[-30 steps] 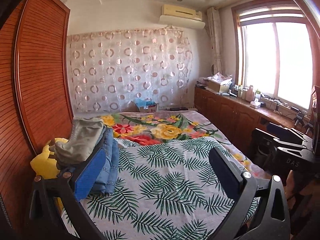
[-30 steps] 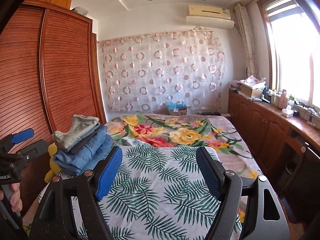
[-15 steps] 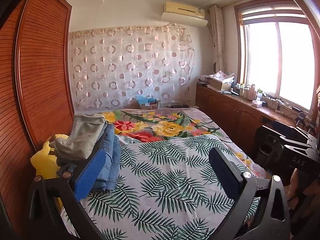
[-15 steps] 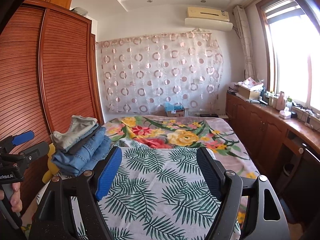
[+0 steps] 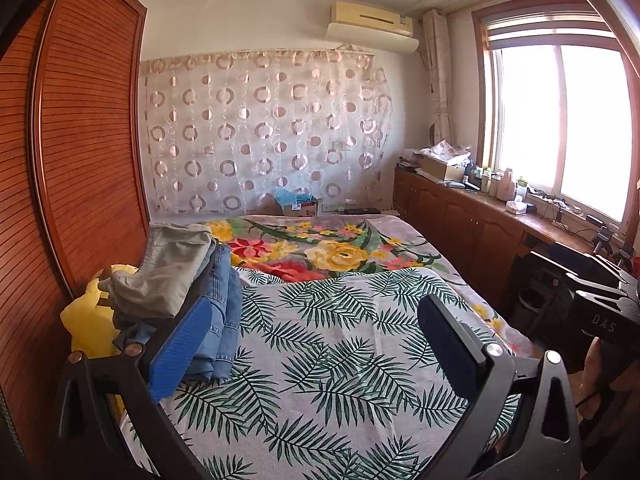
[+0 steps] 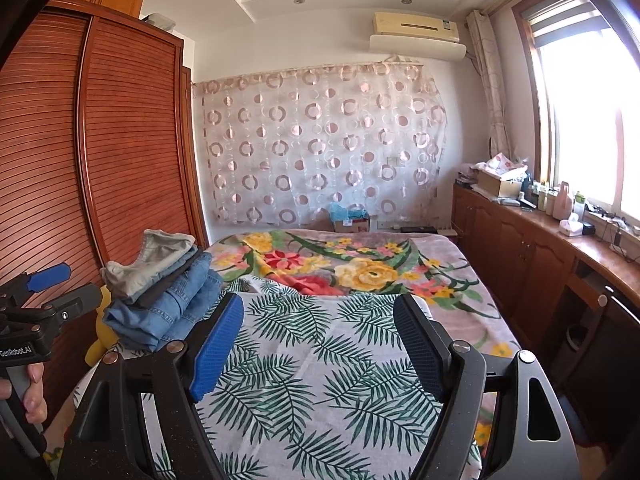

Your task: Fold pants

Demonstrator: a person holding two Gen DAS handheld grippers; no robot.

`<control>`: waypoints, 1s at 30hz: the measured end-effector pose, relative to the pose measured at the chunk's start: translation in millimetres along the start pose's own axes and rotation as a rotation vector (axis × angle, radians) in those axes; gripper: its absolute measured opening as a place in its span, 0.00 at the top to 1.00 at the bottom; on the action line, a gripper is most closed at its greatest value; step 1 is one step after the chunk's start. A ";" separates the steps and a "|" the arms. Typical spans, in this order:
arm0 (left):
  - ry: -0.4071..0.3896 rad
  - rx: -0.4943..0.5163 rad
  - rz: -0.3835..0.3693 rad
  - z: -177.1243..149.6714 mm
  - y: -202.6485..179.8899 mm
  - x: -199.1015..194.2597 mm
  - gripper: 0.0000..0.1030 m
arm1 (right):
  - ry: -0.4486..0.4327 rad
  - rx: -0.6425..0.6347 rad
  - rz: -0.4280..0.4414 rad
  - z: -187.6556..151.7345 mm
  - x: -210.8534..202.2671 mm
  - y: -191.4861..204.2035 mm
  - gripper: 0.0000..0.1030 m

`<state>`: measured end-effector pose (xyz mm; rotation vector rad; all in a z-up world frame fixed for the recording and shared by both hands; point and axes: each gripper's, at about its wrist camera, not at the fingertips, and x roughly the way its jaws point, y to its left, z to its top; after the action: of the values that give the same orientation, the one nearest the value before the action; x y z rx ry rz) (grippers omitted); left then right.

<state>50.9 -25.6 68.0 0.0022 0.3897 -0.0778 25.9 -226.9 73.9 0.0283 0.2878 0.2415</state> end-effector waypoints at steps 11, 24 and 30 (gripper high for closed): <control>0.001 0.001 0.001 0.8 0.1 0.2 0.00 | -0.006 -0.002 -0.005 -2.1 0.1 -2.6 0.23; 0.001 -0.003 -0.006 1.2 0.9 2.1 0.00 | -0.005 -0.003 -0.005 -3.1 -0.4 -3.2 0.23; 0.001 -0.003 -0.004 1.1 0.6 2.0 0.00 | -0.007 -0.004 -0.006 -3.3 -0.5 -3.3 0.23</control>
<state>53.2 -25.2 68.3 -0.0015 0.3913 -0.0809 25.2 -230.3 70.7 0.0245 0.2806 0.2355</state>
